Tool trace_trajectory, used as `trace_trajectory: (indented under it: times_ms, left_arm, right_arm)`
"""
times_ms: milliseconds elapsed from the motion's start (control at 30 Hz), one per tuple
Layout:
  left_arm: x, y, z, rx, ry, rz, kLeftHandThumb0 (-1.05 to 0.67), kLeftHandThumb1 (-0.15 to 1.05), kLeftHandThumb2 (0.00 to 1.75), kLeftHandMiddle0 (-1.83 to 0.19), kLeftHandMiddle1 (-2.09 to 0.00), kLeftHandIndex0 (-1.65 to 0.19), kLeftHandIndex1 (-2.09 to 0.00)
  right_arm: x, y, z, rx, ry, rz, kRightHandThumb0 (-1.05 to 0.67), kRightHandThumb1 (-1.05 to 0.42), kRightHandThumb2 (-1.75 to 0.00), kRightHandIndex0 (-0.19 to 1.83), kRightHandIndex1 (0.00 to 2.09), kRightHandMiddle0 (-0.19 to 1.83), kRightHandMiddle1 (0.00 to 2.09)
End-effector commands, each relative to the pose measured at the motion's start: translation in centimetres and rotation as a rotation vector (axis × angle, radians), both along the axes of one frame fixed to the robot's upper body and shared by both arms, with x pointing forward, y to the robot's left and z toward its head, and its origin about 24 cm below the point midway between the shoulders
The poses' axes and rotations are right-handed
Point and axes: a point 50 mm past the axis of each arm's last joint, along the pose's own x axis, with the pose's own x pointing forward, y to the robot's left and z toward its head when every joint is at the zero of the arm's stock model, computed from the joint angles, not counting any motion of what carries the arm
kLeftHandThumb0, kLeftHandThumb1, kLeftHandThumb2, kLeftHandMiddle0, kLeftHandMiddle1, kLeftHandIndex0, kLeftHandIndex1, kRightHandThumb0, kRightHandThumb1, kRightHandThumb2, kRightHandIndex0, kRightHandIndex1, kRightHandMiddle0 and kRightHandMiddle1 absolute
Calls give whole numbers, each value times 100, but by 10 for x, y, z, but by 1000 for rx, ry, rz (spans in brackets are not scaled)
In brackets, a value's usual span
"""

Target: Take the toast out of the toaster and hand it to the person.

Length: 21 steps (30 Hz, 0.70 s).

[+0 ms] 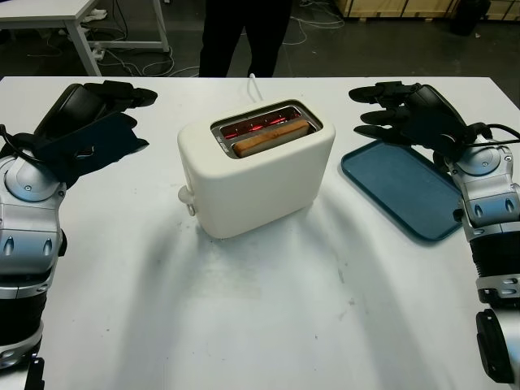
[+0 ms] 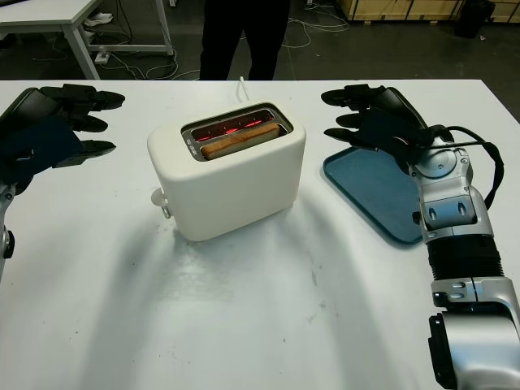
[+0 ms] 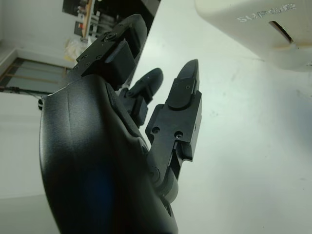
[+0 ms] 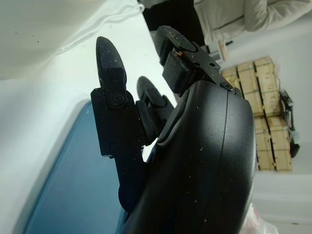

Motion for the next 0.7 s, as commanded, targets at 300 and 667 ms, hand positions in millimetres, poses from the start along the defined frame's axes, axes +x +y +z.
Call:
trace_trajectory:
  times_ms: [300,667]
  left_arm:
    - [0,0,1,10,-13,1,0,92,12,-46,-59,-64,-1]
    - [-1,1,0,3,-10,5,-2,92,13,-45,-60,-64,0]
  right_arm:
    - [1,2,3,-4,-6,7,-41,-92,-9,69,1,58,0]
    - [2,2,10,-4,-47,20,-42,-92,-9,69,0,58,0]
